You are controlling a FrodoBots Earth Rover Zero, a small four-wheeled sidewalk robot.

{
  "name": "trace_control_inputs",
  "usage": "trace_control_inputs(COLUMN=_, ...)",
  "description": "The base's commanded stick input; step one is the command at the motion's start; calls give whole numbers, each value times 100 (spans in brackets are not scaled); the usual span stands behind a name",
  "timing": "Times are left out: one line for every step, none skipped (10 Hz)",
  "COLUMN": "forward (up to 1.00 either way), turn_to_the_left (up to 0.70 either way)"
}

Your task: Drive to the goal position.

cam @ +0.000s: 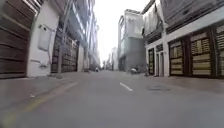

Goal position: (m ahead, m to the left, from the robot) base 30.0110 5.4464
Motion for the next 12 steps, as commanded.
trace_control_inputs(forward=100, turn_to_the_left=6)
trace_control_inputs(forward=100, turn_to_the_left=6)
trace_control_inputs(forward=100, turn_to_the_left=6)
trace_control_inputs(forward=100, turn_to_the_left=6)
trace_control_inputs(forward=100, turn_to_the_left=6)
trace_control_inputs(forward=100, turn_to_the_left=6)
trace_control_inputs(forward=100, turn_to_the_left=6)
trace_control_inputs(forward=100, turn_to_the_left=6)
trace_control_inputs(forward=100, turn_to_the_left=6)
trace_control_inputs(forward=100, turn_to_the_left=6)
trace_control_inputs(forward=100, turn_to_the_left=6)
trace_control_inputs(forward=100, turn_to_the_left=6)
